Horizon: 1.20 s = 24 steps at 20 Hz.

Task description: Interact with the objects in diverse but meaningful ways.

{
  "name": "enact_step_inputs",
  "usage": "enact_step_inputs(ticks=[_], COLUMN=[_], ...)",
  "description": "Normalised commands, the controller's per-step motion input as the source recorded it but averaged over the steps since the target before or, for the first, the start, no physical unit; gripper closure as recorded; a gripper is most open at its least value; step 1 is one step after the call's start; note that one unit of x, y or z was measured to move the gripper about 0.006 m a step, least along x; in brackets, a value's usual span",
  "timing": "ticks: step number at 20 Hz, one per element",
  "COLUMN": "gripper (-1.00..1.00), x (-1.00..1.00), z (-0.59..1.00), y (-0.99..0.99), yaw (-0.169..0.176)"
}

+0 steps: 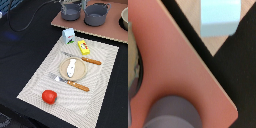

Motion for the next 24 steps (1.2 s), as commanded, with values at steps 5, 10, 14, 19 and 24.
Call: enact_step_inputs(ticks=[5,10,14,19,24], gripper=[-1.00,-1.00,-1.00,-1.00,-1.00], x=[0.77,0.74,0.49,0.20,0.13], z=[0.00,0.00,-0.09,-0.21,-0.21], y=[-0.63,-0.62,-0.63,-0.40,-0.26], yaw=[-0.100,-0.098,-0.066,-0.033,-0.030])
